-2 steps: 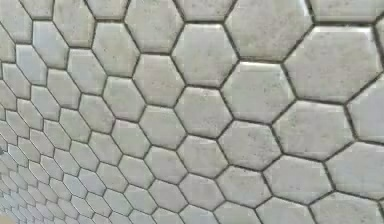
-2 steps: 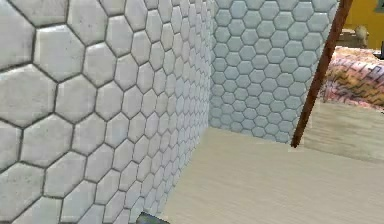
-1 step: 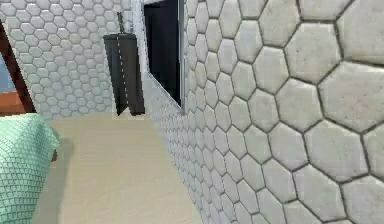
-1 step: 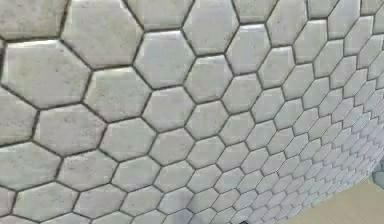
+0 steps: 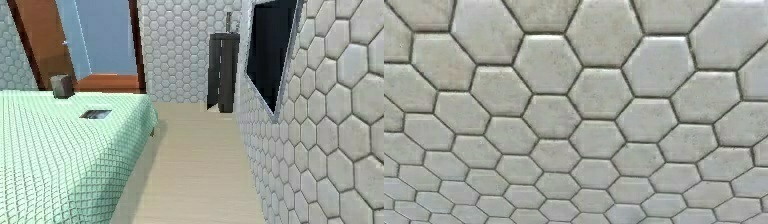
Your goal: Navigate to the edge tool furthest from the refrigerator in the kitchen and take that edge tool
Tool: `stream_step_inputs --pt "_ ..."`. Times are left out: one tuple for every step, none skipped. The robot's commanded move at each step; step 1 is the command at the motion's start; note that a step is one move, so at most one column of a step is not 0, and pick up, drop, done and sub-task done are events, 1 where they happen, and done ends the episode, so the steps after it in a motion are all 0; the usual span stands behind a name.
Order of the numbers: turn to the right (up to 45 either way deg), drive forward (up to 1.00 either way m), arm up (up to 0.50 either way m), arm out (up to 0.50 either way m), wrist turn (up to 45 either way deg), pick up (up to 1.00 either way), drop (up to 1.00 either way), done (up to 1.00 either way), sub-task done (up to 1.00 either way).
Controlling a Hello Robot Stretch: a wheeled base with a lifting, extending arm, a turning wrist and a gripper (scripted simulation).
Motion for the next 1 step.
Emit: stream_step_inputs --pt "0.0 1.0 0.0 0.0 0.0 0.0 0.0 0.0 0.0"
